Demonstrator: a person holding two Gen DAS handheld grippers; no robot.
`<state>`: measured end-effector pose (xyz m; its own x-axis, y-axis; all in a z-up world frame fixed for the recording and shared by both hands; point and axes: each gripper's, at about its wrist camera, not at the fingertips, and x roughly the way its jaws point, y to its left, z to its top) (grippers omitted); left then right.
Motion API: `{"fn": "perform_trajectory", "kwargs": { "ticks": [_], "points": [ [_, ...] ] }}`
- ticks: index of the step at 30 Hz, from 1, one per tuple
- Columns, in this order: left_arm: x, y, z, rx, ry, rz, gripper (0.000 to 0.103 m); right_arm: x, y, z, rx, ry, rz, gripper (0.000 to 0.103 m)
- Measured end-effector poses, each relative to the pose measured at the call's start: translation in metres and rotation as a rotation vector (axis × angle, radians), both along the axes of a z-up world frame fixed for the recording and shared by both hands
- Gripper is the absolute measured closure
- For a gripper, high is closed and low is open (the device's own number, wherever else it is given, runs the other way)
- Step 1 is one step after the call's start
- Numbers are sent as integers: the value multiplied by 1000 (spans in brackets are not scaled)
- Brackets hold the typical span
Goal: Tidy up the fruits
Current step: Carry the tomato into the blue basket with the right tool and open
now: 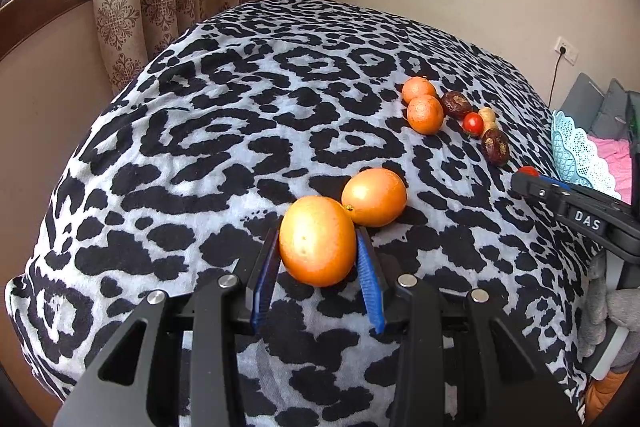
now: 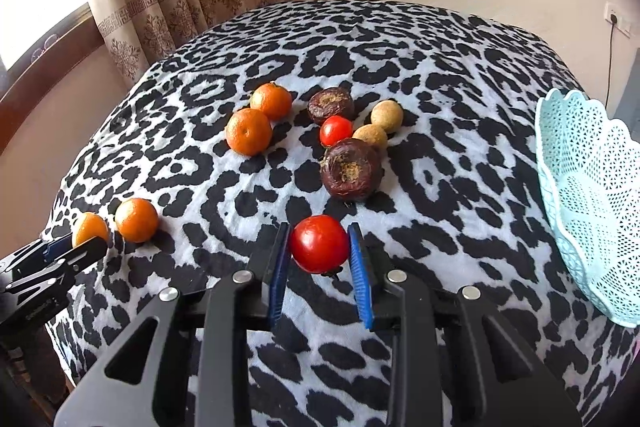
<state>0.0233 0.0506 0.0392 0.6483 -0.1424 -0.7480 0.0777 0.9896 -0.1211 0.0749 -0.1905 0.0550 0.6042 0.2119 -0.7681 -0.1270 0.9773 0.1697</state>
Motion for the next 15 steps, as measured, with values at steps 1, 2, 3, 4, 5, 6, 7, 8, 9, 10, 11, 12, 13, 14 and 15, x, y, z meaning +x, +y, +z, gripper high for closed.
{"fn": "perform_trajectory", "kwargs": {
  "ticks": [1, 2, 3, 4, 5, 6, 7, 8, 9, 10, 11, 12, 13, 14, 15],
  "points": [
    [0, 0, 0, 1, -1, -1, 65, -2, -1, 2, 3, -4, -3, 74],
    [0, -1, 1, 2, -2, -2, 65, -4, -3, 4, 6, -8, -6, 74],
    [-1, -1, 1, 3, -4, -2, 65, -6, -4, 6, 10, -12, -10, 74],
    [-1, -2, 2, 4, -6, -2, 65, -7, -6, 7, 12, -16, -13, 74],
    [-2, -2, 2, 5, -7, -1, 65, -9, -8, 9, 15, -22, -17, 74],
    [-2, -2, 3, 5, -8, -1, 65, -11, -10, 12, 18, -28, -22, 74],
    [-2, -2, 4, 5, -10, 0, 65, -13, -12, 13, 20, -32, -26, 74],
    [-3, -2, 4, 6, -11, 0, 65, -15, -14, 16, 24, -38, -31, 74],
    [-3, -3, 5, 7, -14, 1, 65, -16, -16, 17, 25, -43, -35, 74],
    [-3, -3, 6, 8, -16, 1, 65, -18, -20, 20, 27, -51, -42, 74],
    [-3, -4, 6, 9, -17, 1, 65, -20, -22, 22, 29, -56, -47, 74],
    [-4, -4, 7, 10, -19, 1, 65, -22, -25, 24, 31, -62, -53, 74],
    [-5, -5, 7, 11, -20, 1, 65, -24, -28, 27, 35, -69, -61, 74],
    [-5, -6, 8, 12, -21, 1, 65, -25, -31, 29, 37, -74, -67, 74],
    [-5, -7, 8, 13, -23, -1, 65, -26, -34, 30, 36, -78, -71, 74]
  ]
}}
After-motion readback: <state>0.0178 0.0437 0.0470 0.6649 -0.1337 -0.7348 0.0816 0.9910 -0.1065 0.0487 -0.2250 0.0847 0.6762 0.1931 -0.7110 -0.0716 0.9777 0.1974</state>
